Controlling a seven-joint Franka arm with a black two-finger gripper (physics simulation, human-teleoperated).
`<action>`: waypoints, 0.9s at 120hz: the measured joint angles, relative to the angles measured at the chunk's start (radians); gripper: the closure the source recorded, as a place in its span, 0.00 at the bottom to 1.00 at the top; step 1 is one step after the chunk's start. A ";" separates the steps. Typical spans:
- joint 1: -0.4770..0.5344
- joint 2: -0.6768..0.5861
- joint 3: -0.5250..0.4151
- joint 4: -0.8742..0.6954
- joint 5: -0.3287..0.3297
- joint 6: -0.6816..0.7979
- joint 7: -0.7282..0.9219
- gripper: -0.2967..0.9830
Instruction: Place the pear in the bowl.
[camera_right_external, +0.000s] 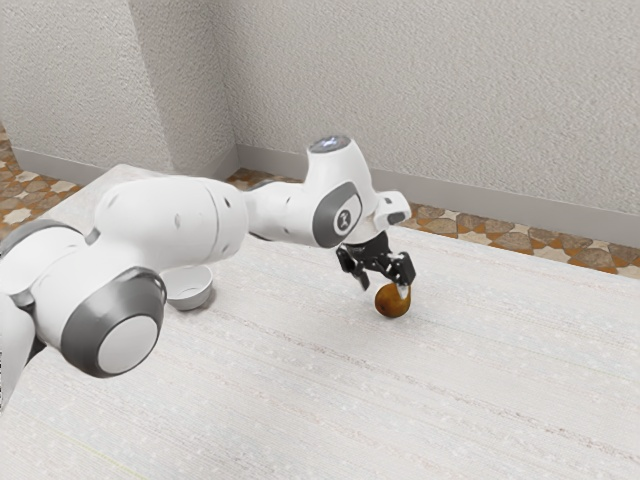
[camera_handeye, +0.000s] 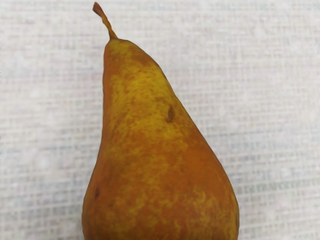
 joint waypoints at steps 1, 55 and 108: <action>0.001 0.003 0.000 0.001 0.000 0.001 0.001 0.29; 0.028 0.047 -0.047 0.029 0.005 0.067 0.032 0.38; 0.026 0.043 -0.044 0.018 0.014 0.048 0.049 0.40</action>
